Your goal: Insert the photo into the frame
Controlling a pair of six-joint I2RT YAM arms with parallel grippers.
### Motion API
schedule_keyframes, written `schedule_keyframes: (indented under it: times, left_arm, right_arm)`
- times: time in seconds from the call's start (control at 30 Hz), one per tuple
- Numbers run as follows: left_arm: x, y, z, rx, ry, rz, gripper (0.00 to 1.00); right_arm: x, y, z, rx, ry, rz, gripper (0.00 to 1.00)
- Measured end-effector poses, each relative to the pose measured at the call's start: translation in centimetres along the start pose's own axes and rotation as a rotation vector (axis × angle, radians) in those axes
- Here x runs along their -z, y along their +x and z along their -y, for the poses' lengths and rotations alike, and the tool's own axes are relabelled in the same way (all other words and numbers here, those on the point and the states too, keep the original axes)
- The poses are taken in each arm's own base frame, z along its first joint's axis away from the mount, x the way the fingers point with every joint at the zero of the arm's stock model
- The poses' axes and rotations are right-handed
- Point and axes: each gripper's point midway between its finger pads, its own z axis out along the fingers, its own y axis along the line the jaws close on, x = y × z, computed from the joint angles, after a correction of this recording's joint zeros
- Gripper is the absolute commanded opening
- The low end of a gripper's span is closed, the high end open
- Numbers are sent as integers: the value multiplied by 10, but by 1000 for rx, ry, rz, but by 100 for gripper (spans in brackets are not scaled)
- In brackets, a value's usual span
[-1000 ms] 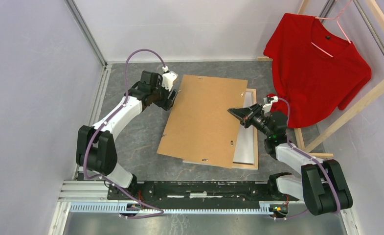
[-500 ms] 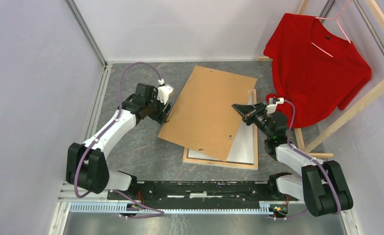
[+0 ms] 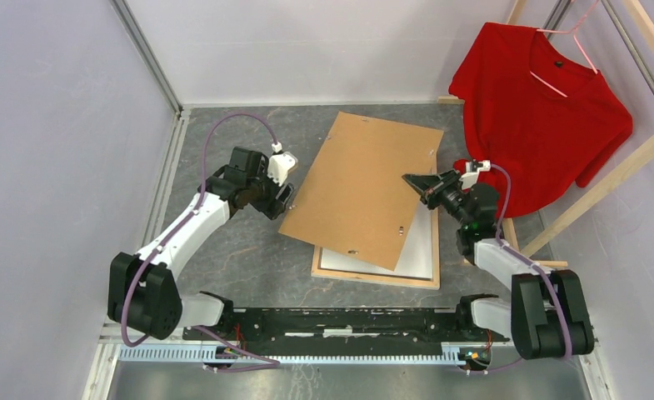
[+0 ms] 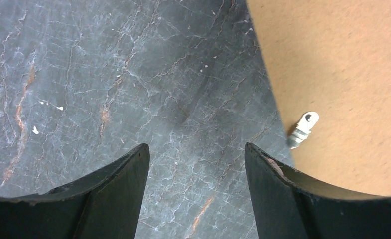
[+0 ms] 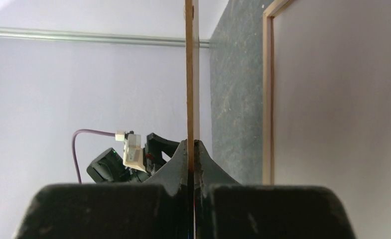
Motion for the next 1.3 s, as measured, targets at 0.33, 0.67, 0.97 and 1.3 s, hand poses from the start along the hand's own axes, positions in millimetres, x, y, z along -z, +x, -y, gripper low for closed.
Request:
schedule_keyframes:
  times: [0.33, 0.67, 0.97, 1.3]
  left_arm:
    - [-11, 9, 1, -8, 13, -43, 77]
    - [-21, 16, 2, -2, 25, -76, 77]
    - [-27, 14, 0, -3, 23, -69, 77]
    - [-31, 13, -1, -3, 23, -67, 76]
  right_arm:
    - [21, -21, 22, 122, 74, -163, 0]
    - [20, -33, 37, 186, 142, -249, 0]
    - [6, -43, 50, 196, 185, -287, 0]
    - [2, -44, 65, 160, 206, -297, 0]
